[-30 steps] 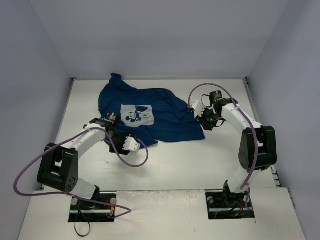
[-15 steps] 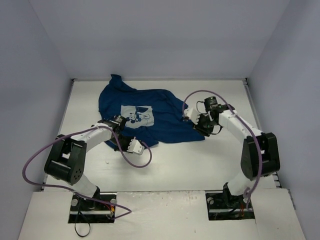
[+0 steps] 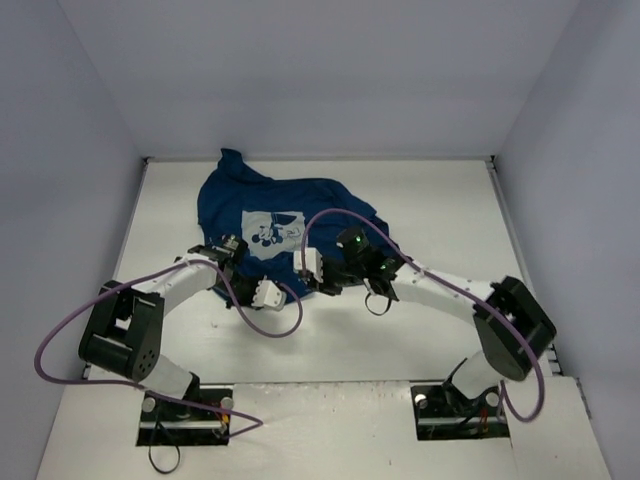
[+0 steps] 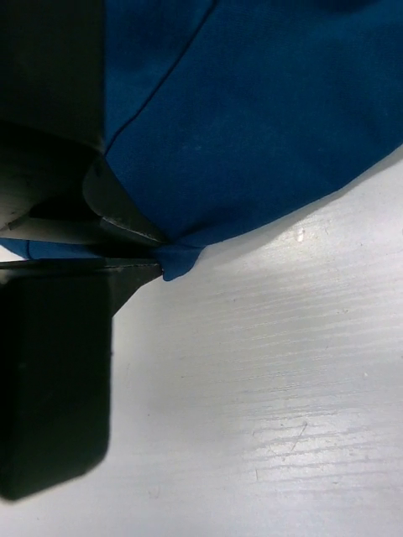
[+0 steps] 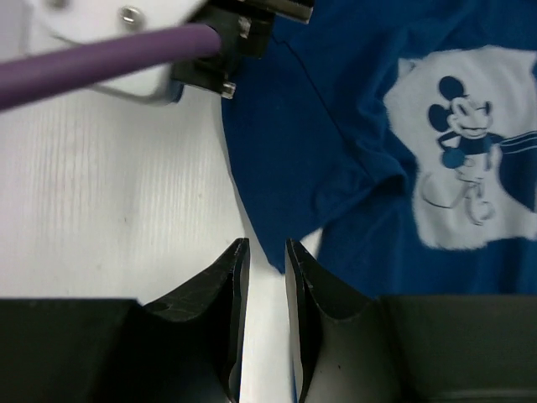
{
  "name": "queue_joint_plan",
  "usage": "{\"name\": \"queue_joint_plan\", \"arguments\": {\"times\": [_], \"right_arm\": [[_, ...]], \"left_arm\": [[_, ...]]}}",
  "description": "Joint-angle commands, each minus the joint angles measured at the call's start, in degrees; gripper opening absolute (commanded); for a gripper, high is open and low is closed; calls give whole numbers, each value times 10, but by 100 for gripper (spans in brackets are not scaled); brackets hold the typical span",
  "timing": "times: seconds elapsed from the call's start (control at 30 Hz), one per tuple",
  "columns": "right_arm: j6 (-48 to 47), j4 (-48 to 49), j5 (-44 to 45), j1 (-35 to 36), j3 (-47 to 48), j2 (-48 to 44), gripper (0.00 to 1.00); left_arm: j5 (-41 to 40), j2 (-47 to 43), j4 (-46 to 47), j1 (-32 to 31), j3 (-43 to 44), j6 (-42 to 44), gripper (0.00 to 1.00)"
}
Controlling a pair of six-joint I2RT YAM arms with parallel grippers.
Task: Fold and stack the t-shirts
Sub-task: Flatten out the tshirt
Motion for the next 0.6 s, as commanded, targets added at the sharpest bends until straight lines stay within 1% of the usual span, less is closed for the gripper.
{"name": "queue_joint_plan", "arguments": {"times": [0.0, 0.07, 0.2, 0.3, 0.47, 0.57], "right_arm": [[171, 182, -36, 0, 4, 48, 21], [216, 193, -45, -2, 17, 74, 21], [270, 208, -58, -21, 36, 116, 22], [287, 210, -73, -36, 44, 136, 24], [322, 204, -95, -54, 59, 171, 32], [320, 191, -113, -57, 66, 184, 32]], "left_arm": [[35, -32, -9, 4, 13, -2, 3], [35, -34, -10, 8, 14, -1, 2], [39, -47, -10, 18, 18, 0, 2], [40, -57, -10, 22, 14, 6, 2], [35, -69, -9, 26, 4, 22, 1], [31, -69, -9, 26, 1, 32, 1]]}}
